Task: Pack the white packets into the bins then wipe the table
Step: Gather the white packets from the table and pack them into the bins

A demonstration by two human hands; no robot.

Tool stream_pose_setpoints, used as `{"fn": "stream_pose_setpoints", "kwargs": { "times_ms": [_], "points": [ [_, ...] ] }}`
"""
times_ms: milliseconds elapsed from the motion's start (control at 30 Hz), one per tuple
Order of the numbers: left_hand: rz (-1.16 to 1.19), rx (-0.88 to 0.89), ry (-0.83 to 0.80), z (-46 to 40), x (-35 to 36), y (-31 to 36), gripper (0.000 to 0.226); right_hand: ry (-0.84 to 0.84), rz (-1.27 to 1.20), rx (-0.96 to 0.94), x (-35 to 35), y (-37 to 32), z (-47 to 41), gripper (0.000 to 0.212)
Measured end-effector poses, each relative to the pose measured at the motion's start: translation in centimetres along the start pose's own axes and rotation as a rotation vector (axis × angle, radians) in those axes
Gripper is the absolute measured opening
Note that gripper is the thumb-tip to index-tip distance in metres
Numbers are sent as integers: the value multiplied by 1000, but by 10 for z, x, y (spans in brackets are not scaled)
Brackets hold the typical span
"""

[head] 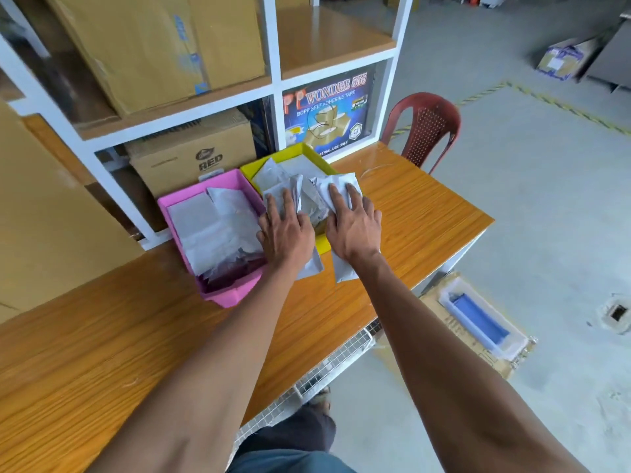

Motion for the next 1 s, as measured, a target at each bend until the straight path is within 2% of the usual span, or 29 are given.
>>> {"fn": "stream_pose_setpoints", "kwargs": {
  "times_ms": [200, 367, 567, 767, 867, 1000],
  "points": [
    [38, -20, 9, -65, 13, 20, 74, -1, 11, -20, -5, 12, -68, 63],
    [27, -63, 47, -116, 16, 22, 73, -22, -16, -58, 3, 5, -122, 60],
    [13, -155, 42, -146, 17, 19, 63, -124, -18, -138, 26, -6, -169, 60],
    [25, -205, 76, -180, 25, 19, 67, -226, -56, -211, 48, -12, -214, 60],
    [16, -264, 87, -193, 29, 18, 73, -264, -66, -250, 56, -11, -229, 60],
    [-41, -397, 105, -209, 38, 24, 63, -317, -29, -302, 60, -10, -252, 60]
  ]
}}
Point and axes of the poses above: each hand's wrist, its own z-axis away from the middle knuckle, its own x-axis out of the palm, y = z × x, the point moved 2 cm from there along -z, towards the middle knuckle, and after that the axes turned 9 degrees about -y, right-handed, at the moved point
